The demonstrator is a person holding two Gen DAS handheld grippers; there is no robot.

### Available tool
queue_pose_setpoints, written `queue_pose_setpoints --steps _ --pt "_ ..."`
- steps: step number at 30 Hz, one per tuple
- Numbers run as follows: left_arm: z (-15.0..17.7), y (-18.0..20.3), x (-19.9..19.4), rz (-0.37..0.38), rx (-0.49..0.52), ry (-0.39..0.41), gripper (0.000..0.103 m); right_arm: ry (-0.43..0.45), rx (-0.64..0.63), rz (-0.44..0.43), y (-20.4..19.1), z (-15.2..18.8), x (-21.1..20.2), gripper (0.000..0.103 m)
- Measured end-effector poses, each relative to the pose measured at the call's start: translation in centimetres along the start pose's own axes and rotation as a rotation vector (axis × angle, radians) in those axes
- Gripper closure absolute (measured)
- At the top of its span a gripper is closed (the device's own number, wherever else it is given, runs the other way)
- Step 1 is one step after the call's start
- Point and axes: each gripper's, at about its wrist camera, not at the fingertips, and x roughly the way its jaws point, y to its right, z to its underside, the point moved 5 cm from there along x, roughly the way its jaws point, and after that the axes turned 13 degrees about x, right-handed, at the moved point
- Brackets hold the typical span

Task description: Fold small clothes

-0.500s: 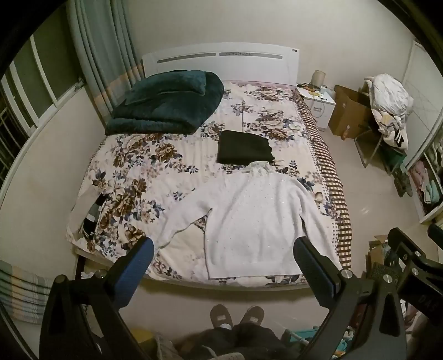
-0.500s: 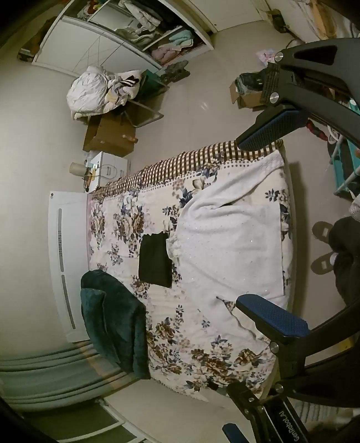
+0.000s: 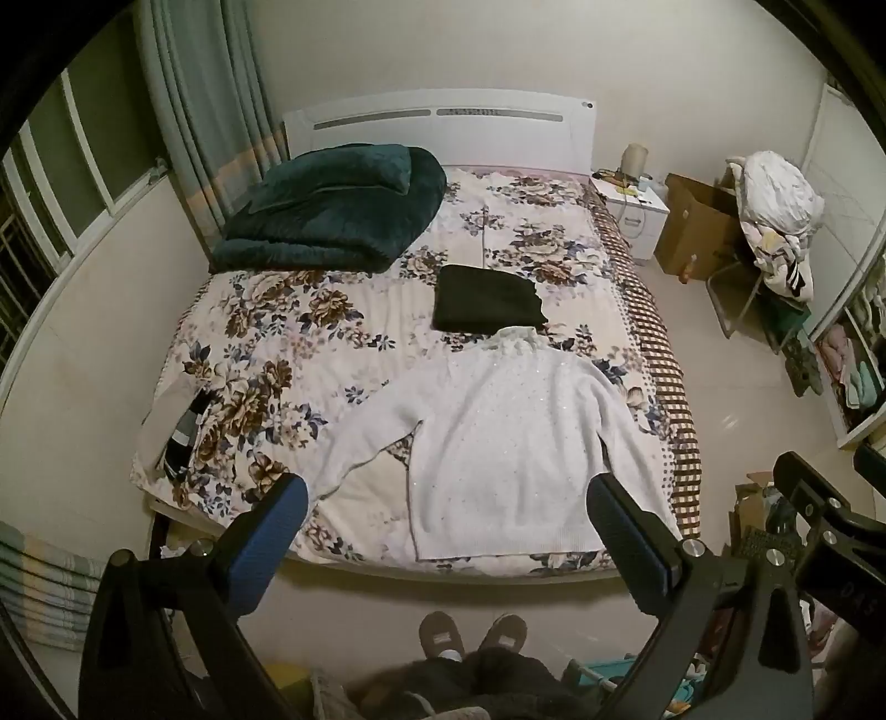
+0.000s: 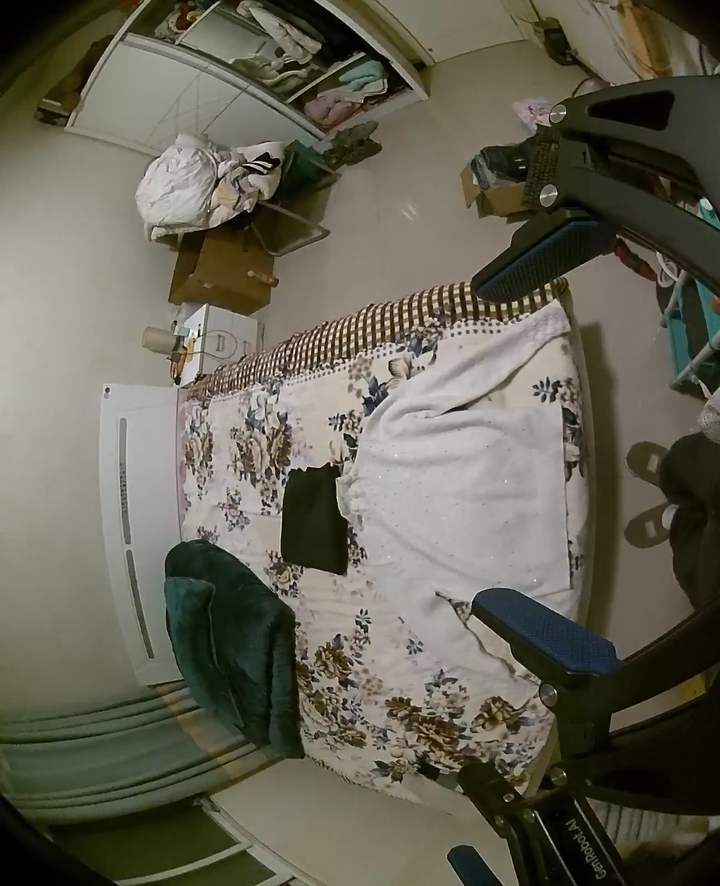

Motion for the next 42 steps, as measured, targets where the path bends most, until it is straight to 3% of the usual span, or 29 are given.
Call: queue_pose_setpoints --steps 42 --pt "-2.2 -0.5 -1.1 0.006 -0.012 0.019 0.000 0.014 0.000 -0.003 0.1 -0.3 0.0 0.000"
